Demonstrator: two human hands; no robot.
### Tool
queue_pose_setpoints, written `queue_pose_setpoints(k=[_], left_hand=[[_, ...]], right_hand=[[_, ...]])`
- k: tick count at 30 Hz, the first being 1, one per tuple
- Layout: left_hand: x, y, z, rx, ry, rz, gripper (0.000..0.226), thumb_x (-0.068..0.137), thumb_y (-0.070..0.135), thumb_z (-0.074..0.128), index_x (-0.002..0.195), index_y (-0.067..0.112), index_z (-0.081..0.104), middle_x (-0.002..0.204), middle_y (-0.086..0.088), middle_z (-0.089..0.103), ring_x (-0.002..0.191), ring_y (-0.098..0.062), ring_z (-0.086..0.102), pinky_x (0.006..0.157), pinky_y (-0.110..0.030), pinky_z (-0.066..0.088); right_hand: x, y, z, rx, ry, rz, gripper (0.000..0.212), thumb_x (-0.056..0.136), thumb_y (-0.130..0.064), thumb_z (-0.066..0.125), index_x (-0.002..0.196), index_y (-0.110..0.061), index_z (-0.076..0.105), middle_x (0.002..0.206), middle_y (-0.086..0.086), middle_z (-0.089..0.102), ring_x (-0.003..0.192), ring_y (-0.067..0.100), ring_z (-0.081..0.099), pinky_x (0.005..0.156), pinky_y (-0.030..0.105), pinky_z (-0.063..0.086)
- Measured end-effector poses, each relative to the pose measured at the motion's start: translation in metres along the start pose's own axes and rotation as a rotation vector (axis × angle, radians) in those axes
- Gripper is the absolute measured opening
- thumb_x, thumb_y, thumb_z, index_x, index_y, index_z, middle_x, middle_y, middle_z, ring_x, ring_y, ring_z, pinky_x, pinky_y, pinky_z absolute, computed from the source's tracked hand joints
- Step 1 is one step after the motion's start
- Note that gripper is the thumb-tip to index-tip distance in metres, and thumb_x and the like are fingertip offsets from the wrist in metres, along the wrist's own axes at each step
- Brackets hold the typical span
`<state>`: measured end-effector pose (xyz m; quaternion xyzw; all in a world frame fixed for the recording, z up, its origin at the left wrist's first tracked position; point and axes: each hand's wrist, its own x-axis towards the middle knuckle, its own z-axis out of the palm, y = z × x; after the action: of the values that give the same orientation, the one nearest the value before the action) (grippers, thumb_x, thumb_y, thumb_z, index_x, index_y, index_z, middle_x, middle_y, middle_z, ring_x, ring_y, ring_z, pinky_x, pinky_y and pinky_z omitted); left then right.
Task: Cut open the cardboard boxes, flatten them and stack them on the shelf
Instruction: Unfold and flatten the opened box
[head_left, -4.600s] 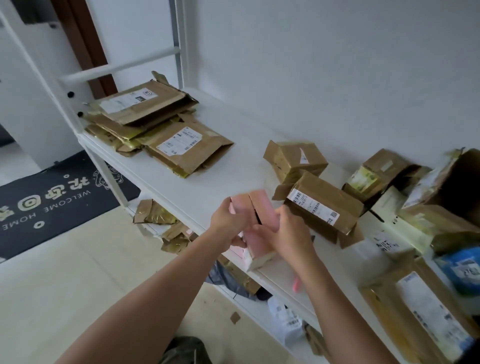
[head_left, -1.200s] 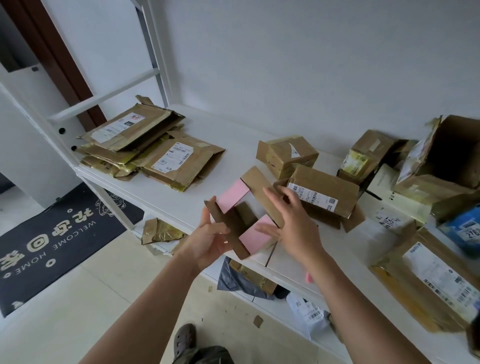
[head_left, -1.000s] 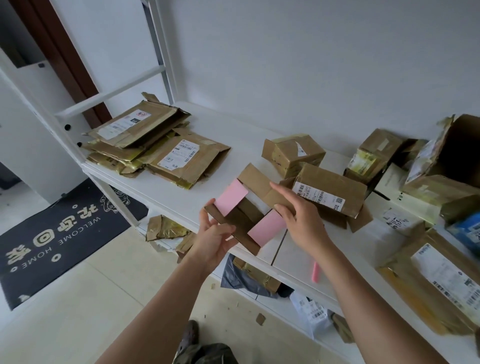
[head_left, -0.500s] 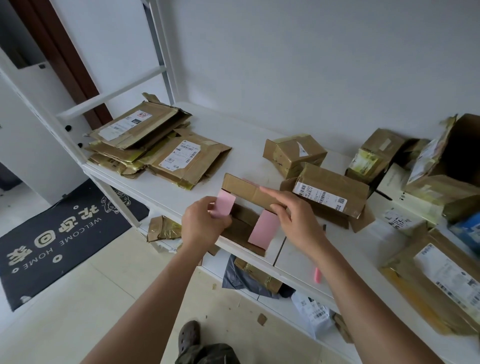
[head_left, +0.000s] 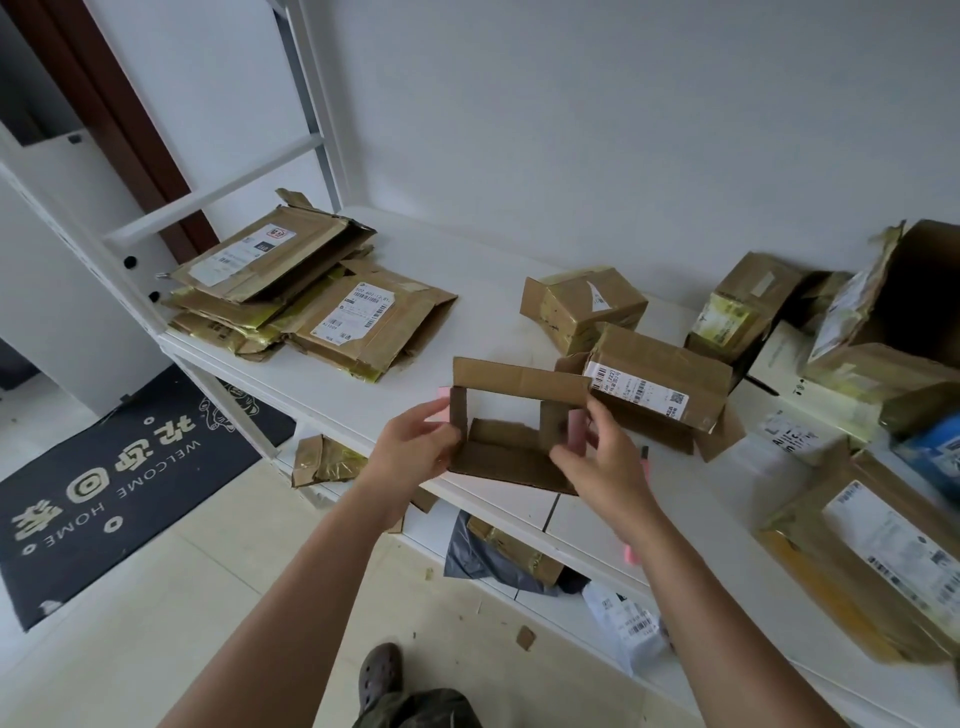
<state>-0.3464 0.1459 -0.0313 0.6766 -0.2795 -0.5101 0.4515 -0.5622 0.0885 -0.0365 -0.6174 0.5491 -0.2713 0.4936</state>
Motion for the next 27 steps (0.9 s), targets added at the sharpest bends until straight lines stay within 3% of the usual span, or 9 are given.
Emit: queue_pose_setpoints(k=[4,8,10,12,14,16,20,23,27], left_hand=[[-0.001,-0.003,-0.02,-0.471,-0.176,-0.17,0.056,0.091,-0.014,0.042,0.132,0.022,0.054,0.116,-0.013,0.071,0.105,-0.035,0.069,0.079,-0.041,0.061],[-0.01,-0.022,-0.03,-0.604,-0.271,-0.233,0.06,0.078,-0.012,0.039,0.134,0.009,0.047,0.105,-0.021,0.073,0.092,-0.04,0.072,0.07,-0.042,0.061],[-0.013,-0.035,-0.033,-0.643,-0.258,-0.264,0.05,0.079,-0.001,0.042,0.128,0.003,0.048,0.111,-0.022,0.069,0.092,-0.04,0.071,0.072,-0.047,0.06],[-0.011,-0.046,-0.032,-0.638,-0.196,-0.291,0.042,0.081,0.011,0.049,0.121,-0.001,0.052,0.123,-0.023,0.06,0.109,-0.044,0.065,0.078,-0.053,0.057],[-0.007,-0.054,-0.029,-0.505,-0.147,-0.317,0.04,0.087,0.017,0.057,0.124,0.001,0.056,0.123,-0.023,0.061,0.113,-0.042,0.062,0.077,-0.049,0.058],[-0.004,-0.06,-0.024,-0.338,-0.075,-0.345,0.035,0.096,0.015,0.058,0.128,0.002,0.054,0.119,-0.021,0.064,0.107,-0.038,0.064,0.07,-0.042,0.059],[0.001,-0.071,-0.023,-0.256,0.038,-0.332,0.025,0.096,0.01,0.061,0.12,0.005,0.06,0.109,-0.015,0.069,0.098,-0.032,0.067,0.062,-0.037,0.058],[0.002,-0.068,-0.025,-0.288,0.057,-0.276,0.017,0.095,0.008,0.061,0.113,0.007,0.063,0.097,-0.01,0.074,0.085,-0.025,0.071,0.058,-0.032,0.058],[-0.001,-0.053,-0.028,-0.282,-0.034,-0.013,0.024,0.095,0.001,0.057,0.114,0.012,0.067,0.101,-0.007,0.075,0.084,-0.019,0.071,0.062,-0.03,0.057]], right_hand=[[-0.005,-0.002,-0.024,-0.028,-0.245,-0.086,0.073,0.094,-0.01,0.056,0.143,-0.056,0.03,0.154,-0.023,0.031,0.142,0.003,0.025,0.11,0.03,0.033],[-0.005,-0.007,-0.028,-0.124,-0.375,-0.208,0.09,0.09,0.008,0.051,0.14,-0.063,0.028,0.155,-0.036,0.014,0.135,-0.015,0.016,0.099,0.005,0.032],[-0.005,-0.003,-0.022,-0.235,-0.438,-0.224,0.093,0.088,0.011,0.051,0.143,-0.06,0.026,0.153,-0.04,0.01,0.133,-0.014,0.018,0.092,0.002,0.04],[-0.007,0.005,-0.013,-0.32,-0.485,-0.214,0.094,0.087,0.013,0.05,0.142,-0.06,0.026,0.151,-0.044,0.008,0.135,-0.011,0.016,0.102,0.015,0.044],[-0.01,0.017,-0.005,-0.343,-0.52,-0.196,0.096,0.085,0.016,0.049,0.141,-0.059,0.028,0.148,-0.047,0.007,0.138,-0.011,0.01,0.114,0.027,0.036],[-0.013,0.028,0.0,-0.351,-0.551,-0.183,0.097,0.083,0.019,0.049,0.143,-0.056,0.032,0.149,-0.046,0.007,0.142,-0.011,0.005,0.12,0.029,0.025],[-0.016,0.034,0.0,-0.4,-0.617,-0.193,0.092,0.088,0.013,0.055,0.143,-0.057,0.029,0.145,-0.048,0.004,0.142,-0.009,0.005,0.118,0.024,0.028],[-0.011,0.025,-0.011,-0.287,-0.578,-0.151,0.079,0.091,-0.006,0.059,0.141,-0.059,0.032,0.139,-0.052,0.019,0.138,-0.01,0.023,0.111,0.023,0.034],[-0.001,0.009,-0.03,-0.1,-0.161,-0.187,0.048,0.096,-0.031,0.057,0.134,-0.057,0.042,0.132,-0.044,0.042,0.123,-0.021,0.039,0.081,0.003,0.039]])
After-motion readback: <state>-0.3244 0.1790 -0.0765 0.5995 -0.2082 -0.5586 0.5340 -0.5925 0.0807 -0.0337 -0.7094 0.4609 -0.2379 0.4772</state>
